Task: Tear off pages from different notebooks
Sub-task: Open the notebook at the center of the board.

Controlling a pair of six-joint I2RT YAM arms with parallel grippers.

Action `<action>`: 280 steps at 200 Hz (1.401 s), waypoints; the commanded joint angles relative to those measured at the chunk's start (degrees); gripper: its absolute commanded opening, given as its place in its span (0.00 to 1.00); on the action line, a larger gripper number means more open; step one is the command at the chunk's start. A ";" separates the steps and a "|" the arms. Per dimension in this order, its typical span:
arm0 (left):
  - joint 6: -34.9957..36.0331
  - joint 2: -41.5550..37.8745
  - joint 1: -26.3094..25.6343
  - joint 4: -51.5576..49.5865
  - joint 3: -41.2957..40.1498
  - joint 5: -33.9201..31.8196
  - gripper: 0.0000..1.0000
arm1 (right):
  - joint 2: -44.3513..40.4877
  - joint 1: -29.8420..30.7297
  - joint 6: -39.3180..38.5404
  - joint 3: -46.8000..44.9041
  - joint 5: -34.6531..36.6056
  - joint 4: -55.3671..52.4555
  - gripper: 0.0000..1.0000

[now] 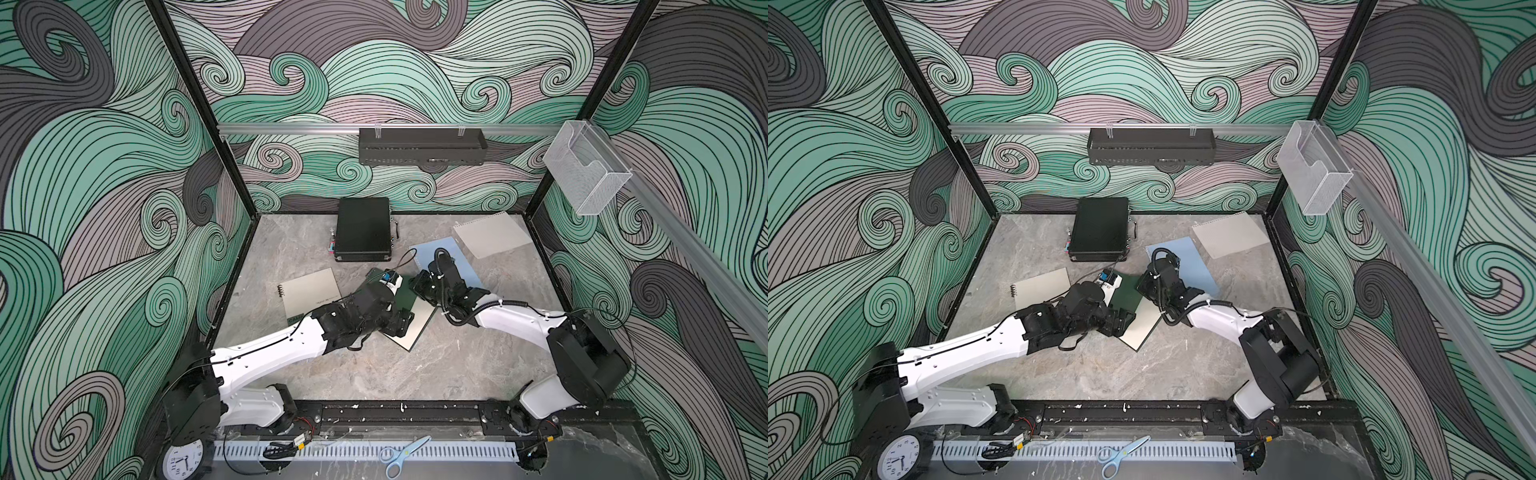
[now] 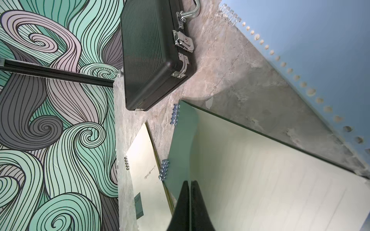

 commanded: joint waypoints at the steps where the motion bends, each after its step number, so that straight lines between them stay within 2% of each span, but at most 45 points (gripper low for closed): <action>1: 1.46 2.97 -0.77 -3.81 3.23 -1.20 0.81 | -1.46 1.90 2.06 1.98 0.82 -0.75 0.00; 46: 0.29 9.53 -0.79 -8.67 7.54 -5.21 0.81 | -2.50 4.27 1.92 2.51 1.71 -1.55 0.00; 69: -0.25 11.35 -0.78 -10.07 8.71 -7.57 0.75 | -2.60 4.50 2.16 2.40 1.45 -1.58 0.00; 93: -1.02 12.24 -0.79 -10.82 9.35 -9.68 0.62 | -2.42 4.76 2.26 2.30 0.86 -1.13 0.00; 113: -2.11 12.94 -0.76 -12.37 10.14 -11.96 0.45 | -2.50 4.94 2.36 2.35 0.92 -1.21 0.00; 151: -3.10 13.88 -0.67 -13.14 10.59 -13.67 0.23 | -2.34 4.94 2.77 2.09 1.09 -1.19 0.00; 165: -3.65 13.44 -0.73 -12.89 10.15 -14.51 0.19 | -2.22 4.95 3.11 2.01 1.40 -1.46 0.00; 194: -4.49 12.20 -0.65 -12.23 8.78 -16.45 0.19 | -1.82 4.95 3.91 1.73 1.74 -1.10 0.02; 212: -5.43 12.73 -0.55 -13.00 8.85 -17.95 0.29 | -1.54 4.91 4.45 1.91 1.67 -0.95 0.03; 280: -5.25 14.86 -0.24 -13.19 9.74 -17.78 0.45 | -1.13 4.77 7.18 1.91 1.61 0.55 0.00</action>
